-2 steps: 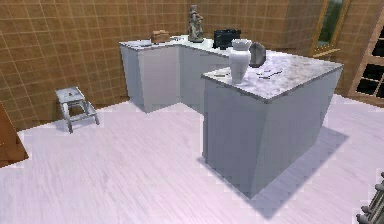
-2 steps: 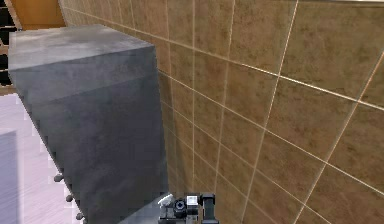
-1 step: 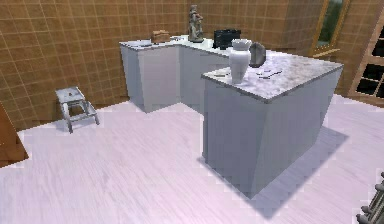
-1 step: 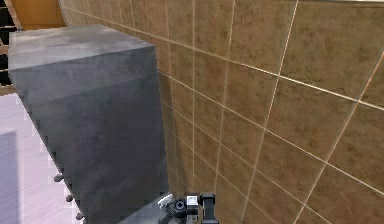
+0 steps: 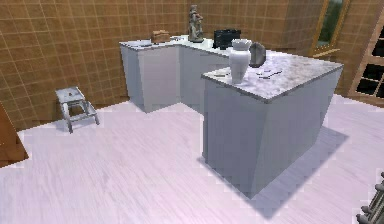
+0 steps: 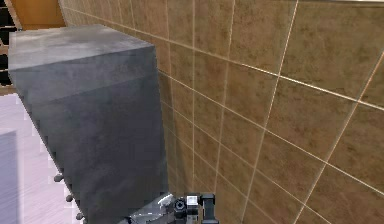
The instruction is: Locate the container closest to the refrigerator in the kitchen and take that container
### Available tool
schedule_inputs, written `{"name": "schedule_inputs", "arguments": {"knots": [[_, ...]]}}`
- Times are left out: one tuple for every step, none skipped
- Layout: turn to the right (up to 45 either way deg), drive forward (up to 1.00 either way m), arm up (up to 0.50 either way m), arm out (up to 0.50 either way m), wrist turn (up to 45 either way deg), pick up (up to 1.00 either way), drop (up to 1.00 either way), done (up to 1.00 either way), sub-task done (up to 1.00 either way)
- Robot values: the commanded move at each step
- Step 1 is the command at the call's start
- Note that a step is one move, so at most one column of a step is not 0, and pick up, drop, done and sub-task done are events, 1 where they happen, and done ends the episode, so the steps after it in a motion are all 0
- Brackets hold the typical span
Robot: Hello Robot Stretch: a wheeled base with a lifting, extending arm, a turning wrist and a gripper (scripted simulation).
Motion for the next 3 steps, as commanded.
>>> {"name": "schedule_inputs", "arguments": {"knots": [[0.0, 0.00, 0.00, 0.00, 45.0, 0.00, 0.00, 0.00, 0.00], [0.0, 0.00, 0.00, 0.00, 9.0, 0.00, 0.00, 0.00, 0.00], [0.0, 0.00, -0.30, 0.00, 0.0, 0.00, 0.00, 0.00, 0.00]]}}
